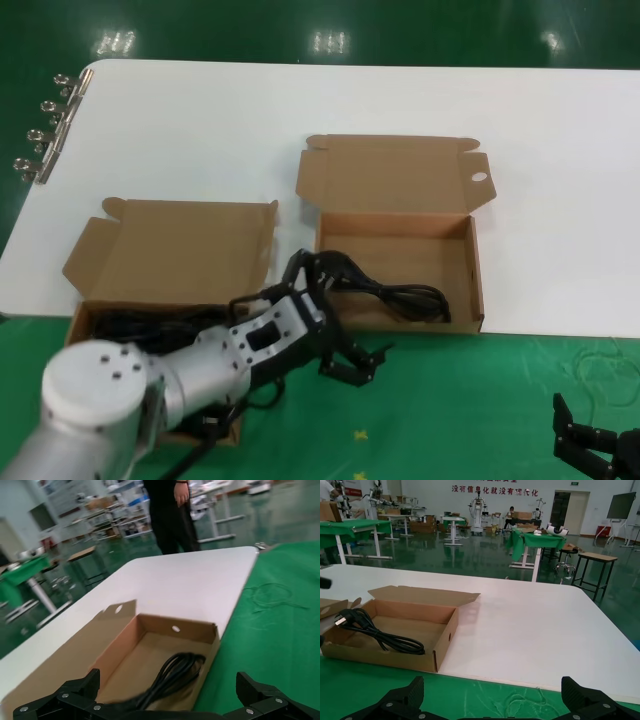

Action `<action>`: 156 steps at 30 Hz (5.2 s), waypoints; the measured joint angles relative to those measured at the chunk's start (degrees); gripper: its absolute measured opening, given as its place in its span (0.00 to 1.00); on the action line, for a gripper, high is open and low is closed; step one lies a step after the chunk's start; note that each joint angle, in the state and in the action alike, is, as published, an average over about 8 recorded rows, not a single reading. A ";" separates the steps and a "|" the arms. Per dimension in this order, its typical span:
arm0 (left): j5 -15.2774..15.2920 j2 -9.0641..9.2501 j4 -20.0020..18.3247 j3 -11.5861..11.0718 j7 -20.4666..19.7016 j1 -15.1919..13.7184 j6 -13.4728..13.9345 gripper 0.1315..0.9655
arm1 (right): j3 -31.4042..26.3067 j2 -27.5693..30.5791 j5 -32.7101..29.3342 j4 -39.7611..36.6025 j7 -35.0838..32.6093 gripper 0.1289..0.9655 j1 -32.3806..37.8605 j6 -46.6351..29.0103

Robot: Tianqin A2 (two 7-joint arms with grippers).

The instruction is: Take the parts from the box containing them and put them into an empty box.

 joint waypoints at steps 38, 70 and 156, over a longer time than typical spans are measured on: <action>-5.46 -4.63 -36.66 -16.20 -20.65 41.55 -31.69 1.00 | 0.00 0.00 0.01 0.00 -0.02 1.00 0.00 0.00; -6.52 -5.52 -43.74 -19.33 -24.64 49.58 -37.82 1.00 | 0.00 0.00 0.01 0.00 -0.02 1.00 0.00 0.00; -6.94 -5.87 -46.55 -20.56 -26.23 52.75 -40.24 1.00 | 0.00 0.00 0.01 0.00 -0.01 1.00 0.00 0.00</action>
